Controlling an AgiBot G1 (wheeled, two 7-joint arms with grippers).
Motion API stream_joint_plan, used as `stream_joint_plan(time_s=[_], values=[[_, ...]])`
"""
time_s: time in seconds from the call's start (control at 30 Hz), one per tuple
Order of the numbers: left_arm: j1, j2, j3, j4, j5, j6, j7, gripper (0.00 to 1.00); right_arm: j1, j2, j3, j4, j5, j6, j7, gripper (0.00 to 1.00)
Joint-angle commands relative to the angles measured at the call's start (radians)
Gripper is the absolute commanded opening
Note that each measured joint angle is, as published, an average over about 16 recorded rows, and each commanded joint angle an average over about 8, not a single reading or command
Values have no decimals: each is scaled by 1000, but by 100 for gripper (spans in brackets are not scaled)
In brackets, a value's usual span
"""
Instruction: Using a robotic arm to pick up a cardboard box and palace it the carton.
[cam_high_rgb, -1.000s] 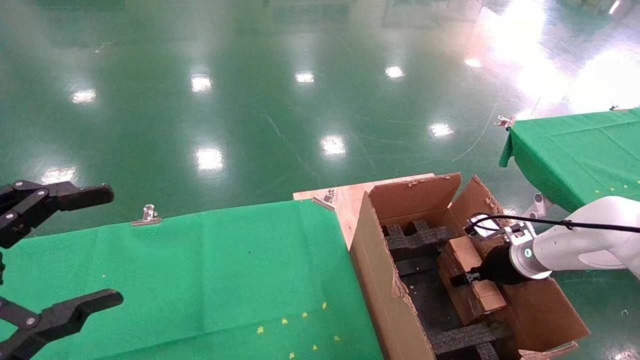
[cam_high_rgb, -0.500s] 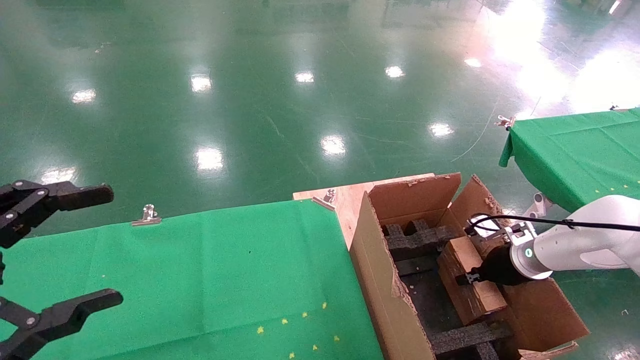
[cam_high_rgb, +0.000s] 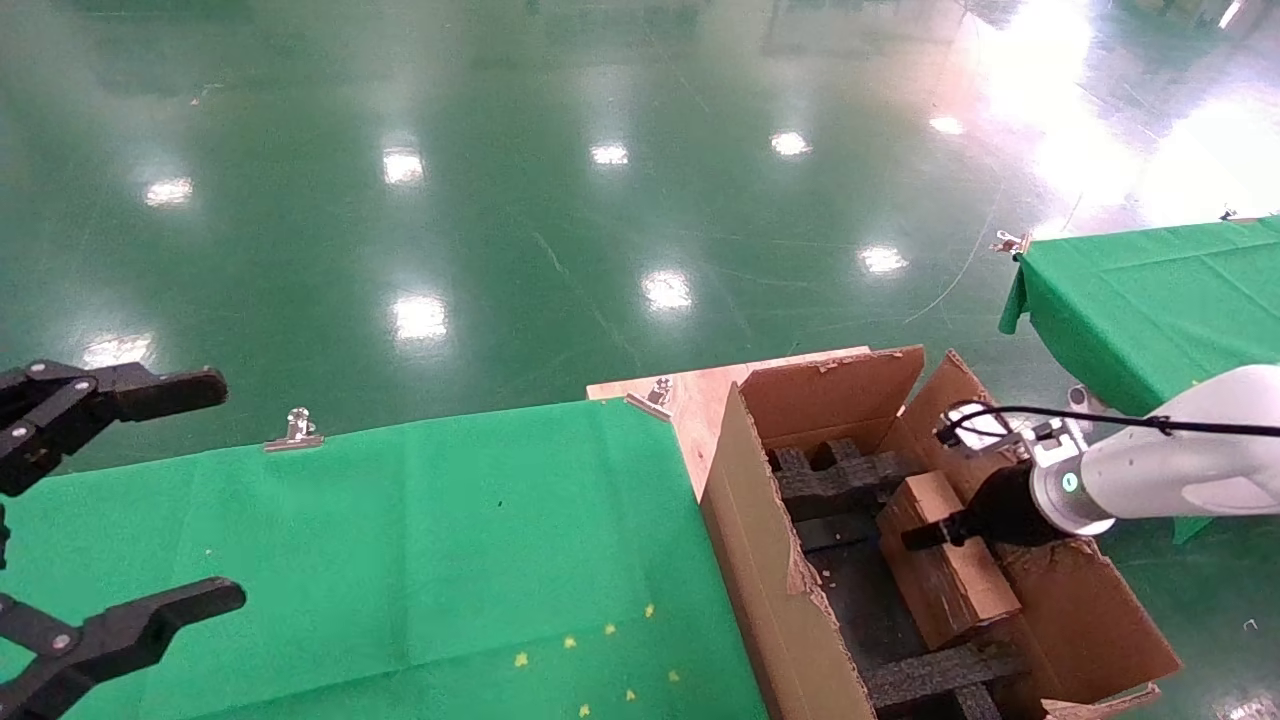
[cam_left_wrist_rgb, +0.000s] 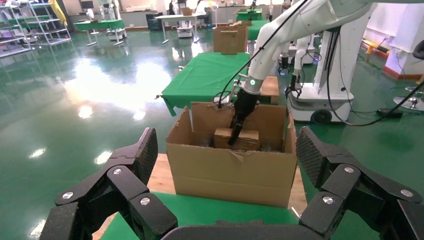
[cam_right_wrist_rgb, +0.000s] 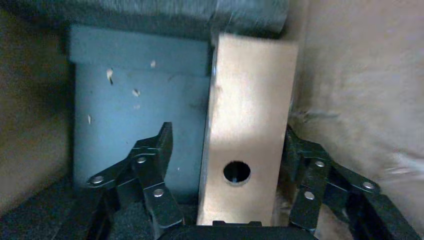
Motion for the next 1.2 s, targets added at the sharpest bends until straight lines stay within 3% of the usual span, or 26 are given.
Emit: stream_joint_plan(time_s=[0.03,0.37,0.7,0.9,1.2], values=[[0,0,0,0,0,0,0,100,14,8,-1,13,-6,5,2,100],[0,0,0,0,0,0,0,100,167,73,6,138,-60,40,22,100],[0,0,0,0,0,0,0,100,359,185,101,418,-18,31,-48,100],[0,0,0,0,0,0,0,100,401,245,201,545,149,-62,-145,100],[0,0,0,0,0,0,0,100,372,267,307,539,430,-284,-255,100]])
